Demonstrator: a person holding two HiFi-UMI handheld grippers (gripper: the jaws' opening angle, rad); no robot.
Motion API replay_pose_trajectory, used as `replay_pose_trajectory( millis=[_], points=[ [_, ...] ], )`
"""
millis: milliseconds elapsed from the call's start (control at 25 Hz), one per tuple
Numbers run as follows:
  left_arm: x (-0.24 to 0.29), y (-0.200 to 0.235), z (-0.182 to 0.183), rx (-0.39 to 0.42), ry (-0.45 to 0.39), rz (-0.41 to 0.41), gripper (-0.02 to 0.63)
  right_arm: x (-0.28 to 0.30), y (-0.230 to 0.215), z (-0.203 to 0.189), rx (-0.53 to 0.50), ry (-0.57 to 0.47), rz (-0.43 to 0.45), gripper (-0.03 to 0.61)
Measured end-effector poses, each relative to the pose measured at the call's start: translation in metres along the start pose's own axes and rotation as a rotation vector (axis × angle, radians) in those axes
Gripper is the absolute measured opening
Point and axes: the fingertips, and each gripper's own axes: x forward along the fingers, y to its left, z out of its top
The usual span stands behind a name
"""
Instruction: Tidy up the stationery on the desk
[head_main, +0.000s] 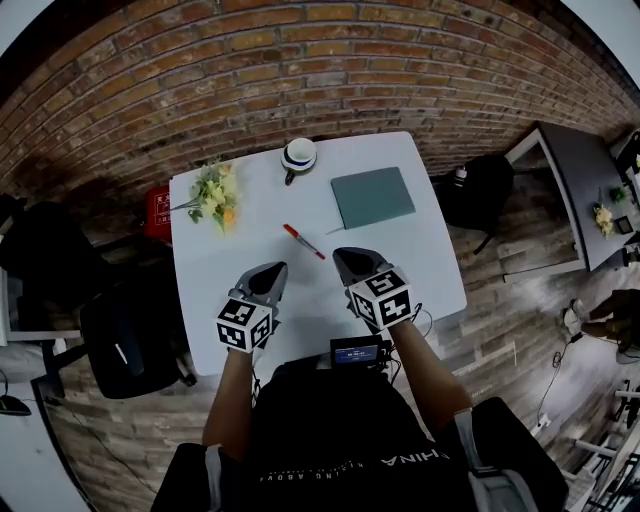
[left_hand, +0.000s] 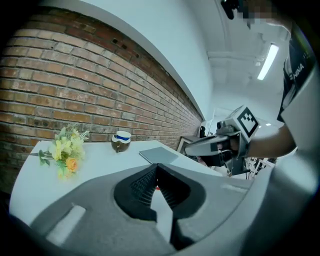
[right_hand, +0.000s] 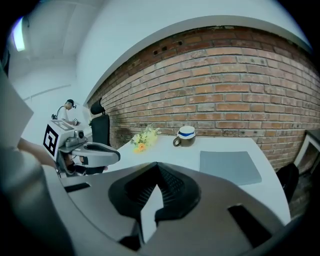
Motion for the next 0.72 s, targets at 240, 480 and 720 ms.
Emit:
replay_pose_trajectory(
  millis=[240, 480, 720],
  points=[
    [0.008, -0.003, 0.009, -0.034, -0.031, 0.061, 0.003, 0.002, -0.014, 0.007, -0.031, 0.008, 0.049, 0.009],
    [0.007, -0.004, 0.009, -0.038, -0.032, 0.097, 0.003, 0.007, -0.014, 0.01, -0.05, 0.01, 0.087, 0.009],
    [0.004, 0.002, 0.012, -0.036, -0.035, 0.119, 0.003, 0.012, -0.014, 0.014, -0.066, 0.01, 0.101, 0.009]
  ],
)
